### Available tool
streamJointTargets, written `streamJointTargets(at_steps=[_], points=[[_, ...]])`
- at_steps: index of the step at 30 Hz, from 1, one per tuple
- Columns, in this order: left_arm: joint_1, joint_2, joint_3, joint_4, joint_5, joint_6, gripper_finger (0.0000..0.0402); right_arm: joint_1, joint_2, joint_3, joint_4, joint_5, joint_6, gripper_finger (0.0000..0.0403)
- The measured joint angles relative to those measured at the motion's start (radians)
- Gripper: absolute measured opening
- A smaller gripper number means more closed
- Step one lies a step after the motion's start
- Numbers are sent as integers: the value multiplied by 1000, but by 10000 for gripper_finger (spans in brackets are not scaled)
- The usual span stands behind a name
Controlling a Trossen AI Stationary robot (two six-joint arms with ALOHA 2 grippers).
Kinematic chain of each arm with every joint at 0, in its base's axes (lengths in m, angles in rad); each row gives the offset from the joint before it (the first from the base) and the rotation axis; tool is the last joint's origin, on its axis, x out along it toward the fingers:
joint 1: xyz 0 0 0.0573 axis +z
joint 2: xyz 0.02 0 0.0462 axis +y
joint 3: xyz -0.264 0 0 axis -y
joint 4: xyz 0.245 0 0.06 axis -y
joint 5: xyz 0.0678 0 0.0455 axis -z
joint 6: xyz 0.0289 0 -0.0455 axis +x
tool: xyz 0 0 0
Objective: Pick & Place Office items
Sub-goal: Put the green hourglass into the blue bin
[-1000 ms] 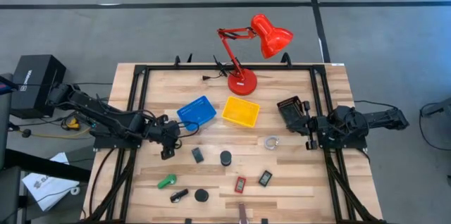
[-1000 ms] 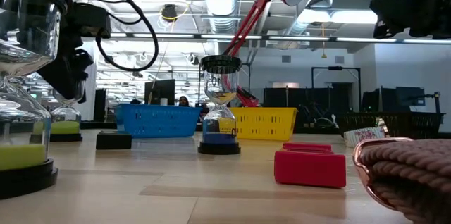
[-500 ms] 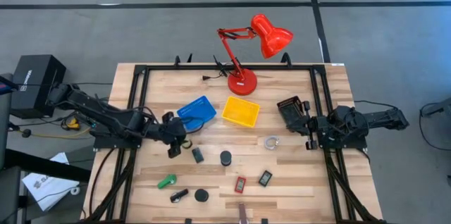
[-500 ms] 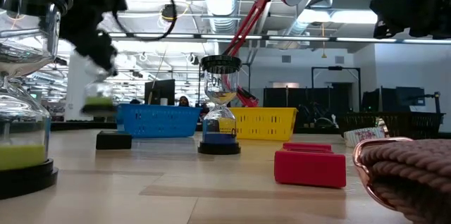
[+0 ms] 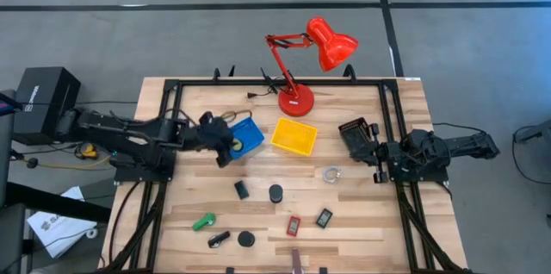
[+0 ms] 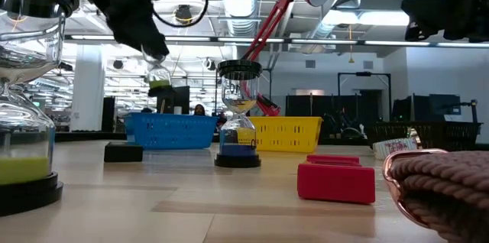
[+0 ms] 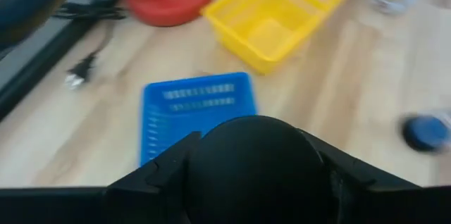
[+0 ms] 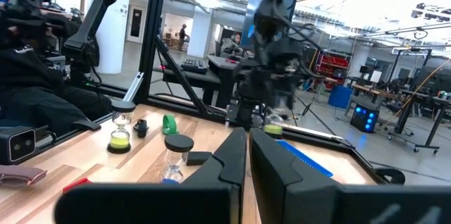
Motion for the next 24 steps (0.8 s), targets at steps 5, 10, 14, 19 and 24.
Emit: streamJointTargets(at_steps=[5,10,14,19,24], points=[[80,0,0,-1,0,-2,195,0,0,0,0,0,0,12],[85,21,-2,-8,6,-2,207,0,0,0,0,0,0,12],[79,51,-16,2,8,-7,194,0,0,0,4,0,2,12],[79,88,-87,10,6,-61,199,0,0,0,9,0,2,12],[79,91,-170,116,1,-66,211,0,0,0,10,0,2,12]])
